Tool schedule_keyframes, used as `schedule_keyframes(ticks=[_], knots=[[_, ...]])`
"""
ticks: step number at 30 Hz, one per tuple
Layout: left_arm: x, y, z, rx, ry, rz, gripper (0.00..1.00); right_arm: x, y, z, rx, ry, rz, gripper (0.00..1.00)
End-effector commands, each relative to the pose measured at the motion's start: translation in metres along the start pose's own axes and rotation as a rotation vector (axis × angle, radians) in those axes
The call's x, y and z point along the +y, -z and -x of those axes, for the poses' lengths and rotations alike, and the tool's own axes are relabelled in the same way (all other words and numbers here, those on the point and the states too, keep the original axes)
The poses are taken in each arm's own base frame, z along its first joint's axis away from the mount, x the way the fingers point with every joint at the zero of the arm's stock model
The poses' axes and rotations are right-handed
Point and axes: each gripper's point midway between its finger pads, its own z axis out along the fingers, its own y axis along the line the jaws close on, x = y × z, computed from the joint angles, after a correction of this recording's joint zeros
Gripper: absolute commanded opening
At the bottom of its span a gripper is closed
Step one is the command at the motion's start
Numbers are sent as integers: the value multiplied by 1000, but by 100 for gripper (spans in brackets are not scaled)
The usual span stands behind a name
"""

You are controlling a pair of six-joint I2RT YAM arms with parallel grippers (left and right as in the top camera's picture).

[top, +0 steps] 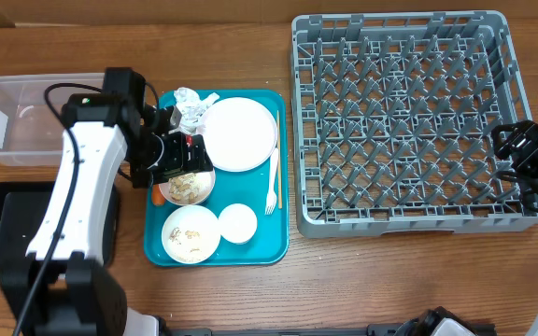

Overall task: Sort waste into correct bins and load items into the dishwasher rack
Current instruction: 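Reach the left gripper to the pink bowl of peanuts and grasp its rim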

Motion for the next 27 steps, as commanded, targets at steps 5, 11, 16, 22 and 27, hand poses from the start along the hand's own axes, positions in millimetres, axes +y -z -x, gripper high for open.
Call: schedule_keyframes(ticks=[5, 11, 16, 22, 27], knots=[[1, -39, 13, 13, 22, 199, 100, 4, 6, 9, -29, 16, 1, 100], [0, -69, 13, 30, 11, 358, 100, 4, 6, 9, -29, 16, 1, 100], [9, -89, 19, 48, 20, 397, 100, 4, 6, 9, -29, 16, 1, 100], [12, -103, 23, 61, 15, 401, 100, 4, 6, 9, -30, 16, 0, 100], [12, -104, 24, 59, 16, 401, 65, 4, 6, 9, -30, 16, 0, 100]])
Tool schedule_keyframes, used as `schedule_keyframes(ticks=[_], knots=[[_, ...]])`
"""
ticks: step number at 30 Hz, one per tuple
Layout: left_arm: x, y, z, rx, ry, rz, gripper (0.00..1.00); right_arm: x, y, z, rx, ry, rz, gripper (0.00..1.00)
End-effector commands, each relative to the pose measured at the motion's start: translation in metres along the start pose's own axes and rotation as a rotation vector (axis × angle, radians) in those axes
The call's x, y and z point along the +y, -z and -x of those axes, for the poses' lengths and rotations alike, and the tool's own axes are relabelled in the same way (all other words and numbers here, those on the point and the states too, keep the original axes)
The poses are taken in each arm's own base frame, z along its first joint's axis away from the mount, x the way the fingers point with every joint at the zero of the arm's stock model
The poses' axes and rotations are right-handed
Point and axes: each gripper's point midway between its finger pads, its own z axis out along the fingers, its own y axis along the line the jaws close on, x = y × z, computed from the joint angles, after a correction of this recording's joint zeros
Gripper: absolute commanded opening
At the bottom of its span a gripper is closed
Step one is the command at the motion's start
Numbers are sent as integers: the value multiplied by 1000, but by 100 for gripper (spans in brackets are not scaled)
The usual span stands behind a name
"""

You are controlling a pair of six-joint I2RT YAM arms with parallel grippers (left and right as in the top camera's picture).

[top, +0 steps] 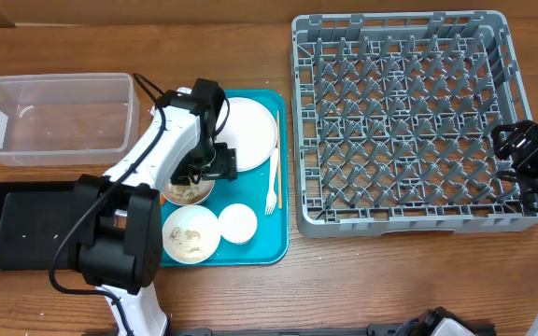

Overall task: Sort waste into correct bins and load items into the dishwasher rack
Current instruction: 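Reach the left gripper to the pink bowl of peanuts and grasp its rim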

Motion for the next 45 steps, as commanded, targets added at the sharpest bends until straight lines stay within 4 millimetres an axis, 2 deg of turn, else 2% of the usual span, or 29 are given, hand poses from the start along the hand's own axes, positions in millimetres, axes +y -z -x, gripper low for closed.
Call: schedule_keyframes(ticks=[1, 2, 4, 9, 10, 12, 17, 23, 34, 45], knots=[[1, -2, 4, -6, 8, 13, 58, 4, 6, 9, -30, 16, 0, 100], [0, -2, 4, -7, 8, 12, 50, 4, 6, 9, -30, 16, 0, 100], [0, -2, 5, -10, 8, 11, 42, 4, 6, 9, -29, 16, 1, 100], [-2, -2, 10, -28, 8, 2, 45, 4, 6, 9, -30, 16, 0, 100], [-3, -2, 9, -27, 7, -1, 42, 4, 6, 9, -30, 16, 0, 100], [-6, -2, 8, -22, 3, -14, 30, 4, 6, 9, -29, 16, 1, 100], [-9, -5, 7, -26, -5, -14, 35, 4, 6, 9, -30, 16, 0, 100], [-9, -6, 7, -27, -7, -15, 29, 4, 6, 9, -29, 16, 1, 100], [-11, -13, 2, -15, -17, -9, 31, 4, 6, 9, -29, 16, 1, 100], [-9, -13, 3, -25, -17, 3, 14, 4, 6, 9, -30, 16, 0, 100]])
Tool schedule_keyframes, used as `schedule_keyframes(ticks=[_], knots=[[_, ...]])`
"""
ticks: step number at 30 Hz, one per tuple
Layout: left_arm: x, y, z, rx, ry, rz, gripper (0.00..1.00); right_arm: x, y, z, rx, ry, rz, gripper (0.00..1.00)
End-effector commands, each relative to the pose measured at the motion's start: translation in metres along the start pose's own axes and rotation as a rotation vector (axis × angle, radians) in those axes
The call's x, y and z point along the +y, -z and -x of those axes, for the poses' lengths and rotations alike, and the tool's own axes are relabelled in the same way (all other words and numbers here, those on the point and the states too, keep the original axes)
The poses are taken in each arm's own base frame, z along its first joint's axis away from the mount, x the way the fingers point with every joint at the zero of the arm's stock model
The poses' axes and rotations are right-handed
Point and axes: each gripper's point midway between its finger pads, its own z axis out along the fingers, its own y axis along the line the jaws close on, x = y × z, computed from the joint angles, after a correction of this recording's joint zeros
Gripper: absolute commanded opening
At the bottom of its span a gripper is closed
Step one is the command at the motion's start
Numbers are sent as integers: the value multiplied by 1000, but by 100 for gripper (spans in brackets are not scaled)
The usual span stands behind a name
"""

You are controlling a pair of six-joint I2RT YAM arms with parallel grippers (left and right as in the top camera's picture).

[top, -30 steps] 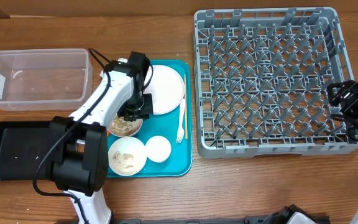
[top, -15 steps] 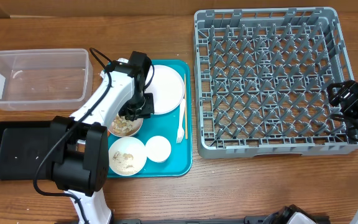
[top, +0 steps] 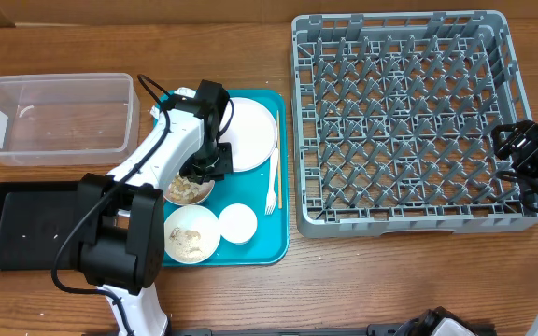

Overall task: Sort waste into correct bins and load items into the dishwasher rack
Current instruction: 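Reach the left gripper to the pink bowl of peanuts and grasp its rim, then carry the pink bowl left and tip its scraps onto the black tray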

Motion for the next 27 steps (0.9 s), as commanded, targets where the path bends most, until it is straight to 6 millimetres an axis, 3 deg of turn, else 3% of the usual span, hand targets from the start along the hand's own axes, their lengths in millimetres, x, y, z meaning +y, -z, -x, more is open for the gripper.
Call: schedule_keyframes(ticks=[1, 4, 13, 20, 27], knots=[[0, -6, -2, 10, -1, 17, 12, 4, 6, 9, -29, 16, 0, 100], [0, -6, -1, 7, -1, 16, 4, 4, 6, 9, -29, 16, 0, 100], [-1, 3, 0, 12, -1, 18, 4, 4, 6, 9, -29, 16, 0, 100], [-7, 37, 7, 9, -1, 0, 4, 4, 6, 9, -29, 16, 1, 100], [-9, 85, 8, -4, 2, -7, 4, 4, 6, 9, -29, 16, 0, 100]])
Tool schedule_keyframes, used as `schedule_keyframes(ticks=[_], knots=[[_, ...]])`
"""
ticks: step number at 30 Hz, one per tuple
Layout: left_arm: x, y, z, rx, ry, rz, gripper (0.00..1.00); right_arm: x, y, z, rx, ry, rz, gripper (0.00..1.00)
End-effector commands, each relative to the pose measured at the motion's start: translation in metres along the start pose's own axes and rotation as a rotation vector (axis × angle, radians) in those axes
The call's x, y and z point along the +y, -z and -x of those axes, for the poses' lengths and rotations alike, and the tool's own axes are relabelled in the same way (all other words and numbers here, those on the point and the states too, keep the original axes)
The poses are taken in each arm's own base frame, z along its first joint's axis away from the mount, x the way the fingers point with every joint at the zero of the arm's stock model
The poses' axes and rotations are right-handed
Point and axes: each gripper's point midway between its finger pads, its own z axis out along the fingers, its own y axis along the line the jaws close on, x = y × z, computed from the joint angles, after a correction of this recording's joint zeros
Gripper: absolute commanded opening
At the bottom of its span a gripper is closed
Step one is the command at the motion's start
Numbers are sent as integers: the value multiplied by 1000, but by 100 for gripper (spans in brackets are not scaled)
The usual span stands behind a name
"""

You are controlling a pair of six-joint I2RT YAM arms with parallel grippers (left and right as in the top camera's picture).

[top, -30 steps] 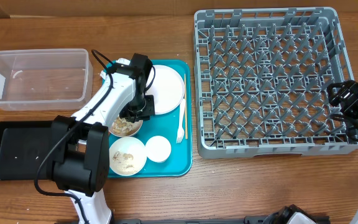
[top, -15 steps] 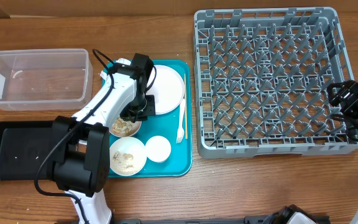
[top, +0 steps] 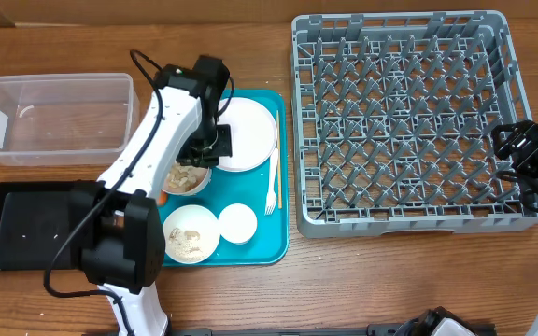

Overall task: Sort waste into correct bins and load items into the dishwasher rack
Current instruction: 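Carry the pink bowl left and tip its scraps onto the black tray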

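On the teal tray lie a white plate, a bowl of food scraps, a second bowl with scraps, a small white cup, a fork and a thin stick. My left gripper hangs over the plate's left rim, just above the upper bowl; its jaws are hidden by its own body. My right gripper rests at the right edge of the grey dishwasher rack, its jaws not readable.
A clear plastic bin stands at the far left, with a black bin in front of it. The left arm stretches from the front edge across the tray's left side. The rack fills the right half of the table.
My left gripper has shifted slightly toward the back, from the upper bowl's rim to the plate's left edge. The bowl shows more fully. The right arm has not moved.
At first my left gripper hung over the upper bowl's left side, and a crumpled white napkin showed at the tray's back left. Then the arm lay across the tray's left side, covering the napkin, gripper between bowl and plate. It has since stayed there with small shifts.
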Motion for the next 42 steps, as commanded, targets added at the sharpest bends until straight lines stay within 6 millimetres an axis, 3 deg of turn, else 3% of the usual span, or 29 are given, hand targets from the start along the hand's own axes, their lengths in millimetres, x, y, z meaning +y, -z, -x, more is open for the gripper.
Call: schedule_keyframes(ticks=[1, 8, 10, 12, 14, 20, 23, 25, 28, 37, 42], knots=[[-5, 39, 2, -37, 5, -19, 4, 4, 6, 9, -30, 16, 0, 100], [10, 128, -18, -192, 28, -91, 4, 4, 6, 9, -29, 16, 1, 100], [30, 152, -26, -256, 75, -115, 4, 4, 6, 9, -29, 16, 1, 100], [46, 164, -33, -281, 118, -123, 4, 4, 6, 9, -30, 16, 0, 100], [94, 188, -54, -333, 253, -140, 4, 4, 6, 9, -29, 16, 1, 100], [134, 215, -76, -412, 285, -315, 4, 4, 6, 9, -29, 16, 1, 100], [152, 207, -78, -400, 335, -367, 4, 4, 6, 9, -29, 16, 1, 100], [161, 190, -80, -359, 365, -418, 4, 4, 6, 9, -30, 16, 0, 100], [163, 170, -71, -352, 405, -576, 4, 4, 6, 9, -29, 16, 1, 100], [210, 80, -61, -399, 616, -745, 4, 4, 6, 9, -30, 16, 0, 100], [225, 51, -56, -437, 666, -788, 4, 4, 6, 9, -29, 16, 1, 100]])
